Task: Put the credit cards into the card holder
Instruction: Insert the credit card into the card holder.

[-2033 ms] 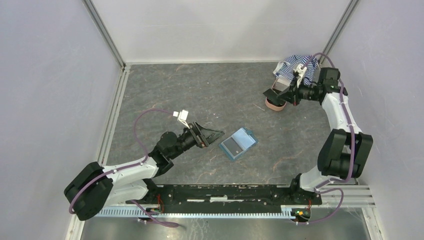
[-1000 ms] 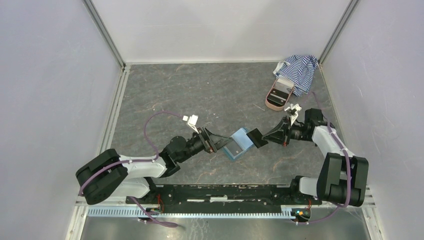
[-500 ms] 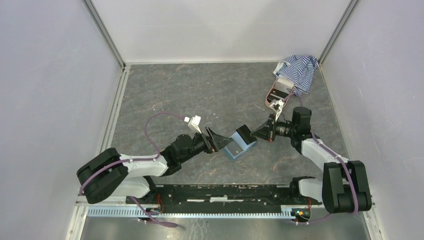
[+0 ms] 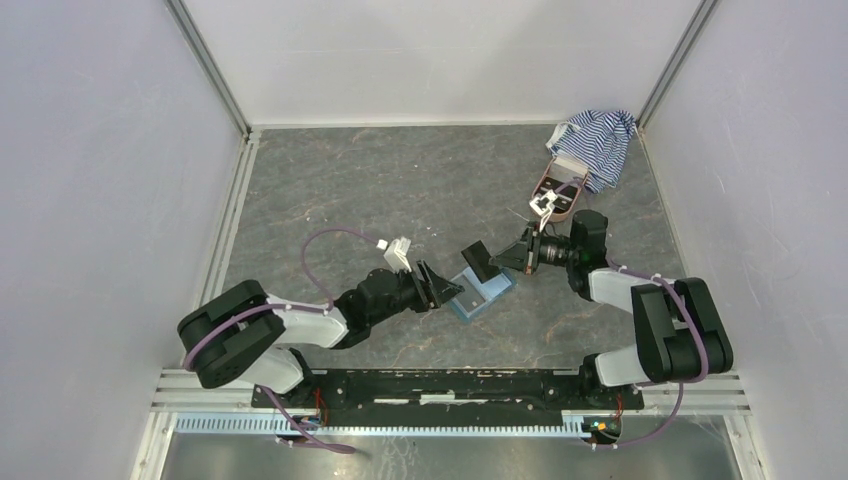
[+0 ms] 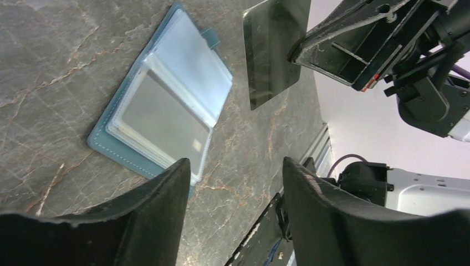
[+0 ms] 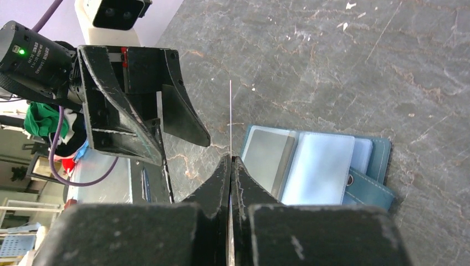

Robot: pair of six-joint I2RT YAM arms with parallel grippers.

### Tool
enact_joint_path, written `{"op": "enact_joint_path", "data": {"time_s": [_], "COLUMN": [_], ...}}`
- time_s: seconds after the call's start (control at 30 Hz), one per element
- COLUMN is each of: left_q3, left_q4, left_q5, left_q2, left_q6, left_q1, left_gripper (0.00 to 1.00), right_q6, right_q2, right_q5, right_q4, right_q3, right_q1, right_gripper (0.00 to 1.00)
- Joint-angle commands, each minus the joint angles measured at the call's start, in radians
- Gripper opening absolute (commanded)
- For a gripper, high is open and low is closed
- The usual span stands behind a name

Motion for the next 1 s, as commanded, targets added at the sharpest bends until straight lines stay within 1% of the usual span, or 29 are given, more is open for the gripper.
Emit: {"op": "enact_joint_path", "data": {"time_s": [0.0,0.17,0.4,0.97], "left_q3": [0.039,0.063,0.085,0.115], "left_q4": [0.027,-0.043,-0.071,-0.01], "left_q5": [-0.017,-0.029,-0.033,-0.001], "left_q2": [0.038,0.07,0.107,0.23], "left_q6": [-0.002,0.005,0.0,0.0], "left_q1": [-0.004,-0.004,-0.003,-0.003], "left_gripper": [0.65,0.57,0.45,0.42], "right_q6": [0.033,-0.006,-0.003,-0.031], "right_q2": [0.024,0.051,0.108,0.19], "right_q5": [0.002,0.019,0.024,0.03], "right_q4": [0.071,0.007,0.0,-0.019], "right_q3": [-0.019,-0.033,-0.041,-0.017], "right_q1": [0.001,0.0,0.0,-0.004], "right_gripper": [0.0,0.0,0.0,0.0]}}
